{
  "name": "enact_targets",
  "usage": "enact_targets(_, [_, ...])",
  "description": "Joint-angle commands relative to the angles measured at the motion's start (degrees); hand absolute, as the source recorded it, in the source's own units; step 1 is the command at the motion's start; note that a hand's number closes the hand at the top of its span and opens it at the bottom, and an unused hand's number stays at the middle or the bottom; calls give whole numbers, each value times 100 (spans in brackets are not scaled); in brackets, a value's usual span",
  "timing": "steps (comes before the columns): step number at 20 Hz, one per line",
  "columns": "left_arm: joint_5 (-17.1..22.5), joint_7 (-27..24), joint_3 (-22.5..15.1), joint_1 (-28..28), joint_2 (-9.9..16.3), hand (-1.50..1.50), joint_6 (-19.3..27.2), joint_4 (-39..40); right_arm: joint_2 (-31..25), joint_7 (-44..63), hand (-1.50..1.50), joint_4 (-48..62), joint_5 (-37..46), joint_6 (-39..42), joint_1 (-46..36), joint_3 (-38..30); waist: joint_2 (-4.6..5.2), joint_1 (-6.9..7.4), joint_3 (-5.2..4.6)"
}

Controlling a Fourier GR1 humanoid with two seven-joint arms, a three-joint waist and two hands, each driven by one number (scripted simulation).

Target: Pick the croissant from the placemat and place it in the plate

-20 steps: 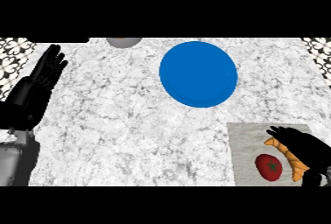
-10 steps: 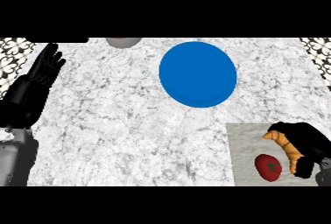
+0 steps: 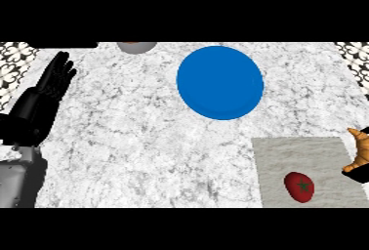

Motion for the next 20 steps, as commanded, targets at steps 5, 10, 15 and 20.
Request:
enact_targets(5, [25,153,132,-291,31,0,-68,178,-63,19,150,-1126,-528,192,-101,-385,-15,-28,-2])
enact_targets(10, [-204,-112,-17,272,-108,0,52,-149,235,-173,150,-2558,-1085,386,-85,-298,-54,-67,-8])
enact_targets(15, [-159,-63,6,116,-160,0,68,-91,885,194,150,-3443,-1633,575,-610,-80,-45,-3,-8])
enact_targets(20, [-422,-87,-223,144,-379,0,192,-146,1150,591,150,-3841,-1784,912,-803,199,-14,24,0])
